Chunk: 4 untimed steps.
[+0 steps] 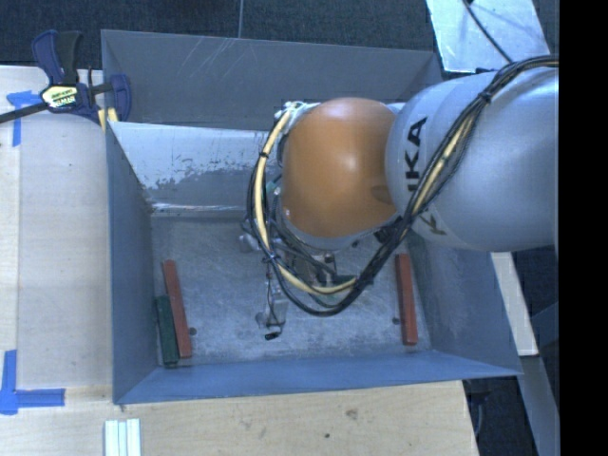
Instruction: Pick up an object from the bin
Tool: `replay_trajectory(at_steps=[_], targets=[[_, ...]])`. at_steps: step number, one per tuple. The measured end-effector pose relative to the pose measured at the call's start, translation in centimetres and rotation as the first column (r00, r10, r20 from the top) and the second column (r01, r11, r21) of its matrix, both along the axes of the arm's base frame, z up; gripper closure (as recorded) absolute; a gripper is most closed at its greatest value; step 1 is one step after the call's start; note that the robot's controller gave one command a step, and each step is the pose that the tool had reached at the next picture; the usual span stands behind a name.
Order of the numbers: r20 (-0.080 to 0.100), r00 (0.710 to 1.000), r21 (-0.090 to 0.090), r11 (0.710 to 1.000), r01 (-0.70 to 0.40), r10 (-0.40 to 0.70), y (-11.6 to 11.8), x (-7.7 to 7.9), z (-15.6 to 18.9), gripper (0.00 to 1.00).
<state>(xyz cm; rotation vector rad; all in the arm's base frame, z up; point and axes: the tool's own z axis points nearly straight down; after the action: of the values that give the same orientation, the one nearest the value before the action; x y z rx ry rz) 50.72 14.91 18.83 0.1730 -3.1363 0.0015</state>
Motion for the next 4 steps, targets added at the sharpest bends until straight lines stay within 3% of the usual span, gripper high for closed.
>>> replay_trajectory(at_steps=[1, 2, 3, 4], targets=[[0.005, 0.998, -0.001, 0.998, 0.066, -0.066, -7.3, 4.6, -3.0, 0.00], [0.001, 0.984, 0.001, 0.984, -0.177, 0.177, -7.6, 4.6, -4.1, 0.00], [0.002, 0.995, 0.001, 0.995, -0.101, 0.101, -12.6, 7.8, -12.1, 0.00], [0.010, 0.995, 0.001, 0.995, -0.103, 0.103, -12.4, 8.0, -11.5, 1.00]])
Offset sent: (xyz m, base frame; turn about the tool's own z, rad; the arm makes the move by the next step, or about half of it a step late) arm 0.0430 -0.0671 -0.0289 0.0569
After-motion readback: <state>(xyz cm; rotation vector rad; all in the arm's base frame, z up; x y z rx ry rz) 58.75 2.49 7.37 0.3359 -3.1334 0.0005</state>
